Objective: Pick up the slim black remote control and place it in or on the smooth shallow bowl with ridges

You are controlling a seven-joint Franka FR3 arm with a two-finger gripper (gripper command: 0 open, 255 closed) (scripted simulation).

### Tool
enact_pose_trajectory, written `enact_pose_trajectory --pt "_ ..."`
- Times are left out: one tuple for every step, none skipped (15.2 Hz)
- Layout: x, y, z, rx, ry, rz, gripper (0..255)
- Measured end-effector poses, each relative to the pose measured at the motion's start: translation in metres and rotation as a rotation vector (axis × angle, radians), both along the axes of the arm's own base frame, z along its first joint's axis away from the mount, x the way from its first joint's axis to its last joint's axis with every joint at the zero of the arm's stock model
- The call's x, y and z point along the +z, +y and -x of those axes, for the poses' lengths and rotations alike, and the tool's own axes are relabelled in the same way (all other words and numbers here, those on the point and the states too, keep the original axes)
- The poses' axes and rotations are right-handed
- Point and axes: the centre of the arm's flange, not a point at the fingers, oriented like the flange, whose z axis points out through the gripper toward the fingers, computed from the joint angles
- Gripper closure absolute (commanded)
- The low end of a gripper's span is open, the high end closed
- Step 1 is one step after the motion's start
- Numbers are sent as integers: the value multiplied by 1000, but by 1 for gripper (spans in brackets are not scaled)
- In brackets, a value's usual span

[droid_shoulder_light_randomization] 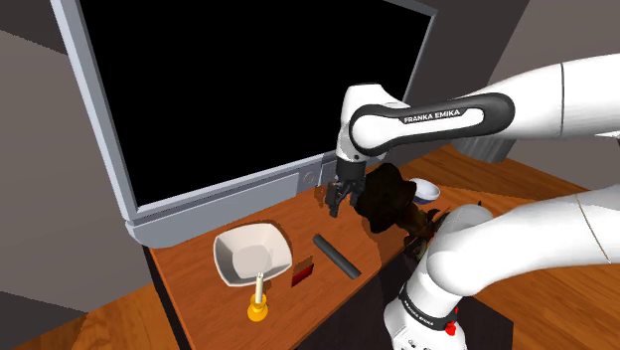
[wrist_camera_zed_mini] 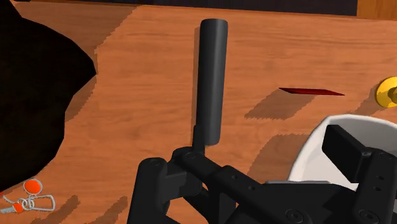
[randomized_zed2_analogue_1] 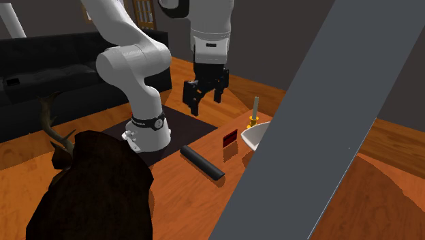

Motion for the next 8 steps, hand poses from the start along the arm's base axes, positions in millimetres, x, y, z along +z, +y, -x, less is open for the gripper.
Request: enact_pose_trajectory --pt "-14 -2 -1 -4 8 1 0" --pt "-29 -3 -2 -9 15 2 0" --pt "-41 -5 -1 -13 22 3 0" --pt "-55 -6 -1 -18 30 4 0" --pt "-65 -10 -2 -22 37 4 0" --pt "-79 -12 -1 -27 45 5 0" --pt "-91 -13 -3 -31 52 6 0" --pt "-105 -15 0 -36 59 7 0"
